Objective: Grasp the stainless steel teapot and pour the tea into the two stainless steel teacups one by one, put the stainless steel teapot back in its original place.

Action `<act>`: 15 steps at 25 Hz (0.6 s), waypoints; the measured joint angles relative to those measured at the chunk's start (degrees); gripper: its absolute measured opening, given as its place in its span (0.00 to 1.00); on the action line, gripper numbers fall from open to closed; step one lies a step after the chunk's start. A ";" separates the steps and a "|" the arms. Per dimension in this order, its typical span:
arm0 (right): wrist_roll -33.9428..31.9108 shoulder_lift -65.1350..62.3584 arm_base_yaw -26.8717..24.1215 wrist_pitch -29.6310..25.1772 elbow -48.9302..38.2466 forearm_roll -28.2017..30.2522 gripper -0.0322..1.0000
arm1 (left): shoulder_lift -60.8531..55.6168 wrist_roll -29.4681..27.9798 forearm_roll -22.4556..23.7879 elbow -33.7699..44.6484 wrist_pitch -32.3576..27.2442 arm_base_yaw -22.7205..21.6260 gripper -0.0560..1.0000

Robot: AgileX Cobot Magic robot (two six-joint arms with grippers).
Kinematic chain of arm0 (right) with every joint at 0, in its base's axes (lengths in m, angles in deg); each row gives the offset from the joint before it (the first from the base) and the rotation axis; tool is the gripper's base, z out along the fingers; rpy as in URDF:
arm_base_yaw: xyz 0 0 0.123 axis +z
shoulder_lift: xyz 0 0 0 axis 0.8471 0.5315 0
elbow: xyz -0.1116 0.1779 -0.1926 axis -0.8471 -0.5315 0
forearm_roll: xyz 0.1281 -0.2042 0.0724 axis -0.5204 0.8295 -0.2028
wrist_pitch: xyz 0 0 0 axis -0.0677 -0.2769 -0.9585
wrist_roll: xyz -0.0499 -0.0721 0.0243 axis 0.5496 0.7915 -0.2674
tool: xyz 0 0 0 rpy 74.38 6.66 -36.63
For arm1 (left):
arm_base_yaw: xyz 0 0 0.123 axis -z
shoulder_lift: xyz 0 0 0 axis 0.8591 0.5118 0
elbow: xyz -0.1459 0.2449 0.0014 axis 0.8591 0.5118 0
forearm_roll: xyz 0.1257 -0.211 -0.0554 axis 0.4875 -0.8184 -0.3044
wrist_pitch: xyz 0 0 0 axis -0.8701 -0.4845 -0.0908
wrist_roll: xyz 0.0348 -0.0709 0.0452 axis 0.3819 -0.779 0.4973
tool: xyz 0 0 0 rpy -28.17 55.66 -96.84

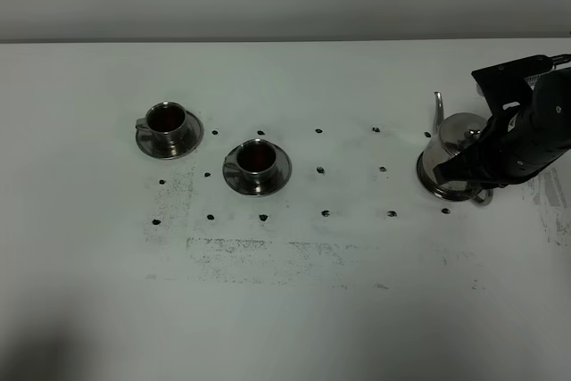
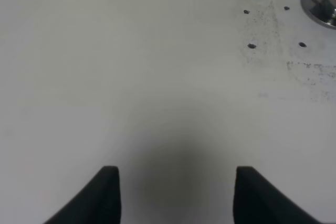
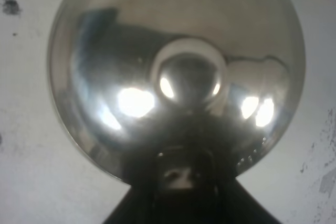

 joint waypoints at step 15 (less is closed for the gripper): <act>1.17 -0.09 0.00 -0.06 0.04 0.10 0.70 | 0.00 -0.05 0.00 0.00 0.00 0.00 0.50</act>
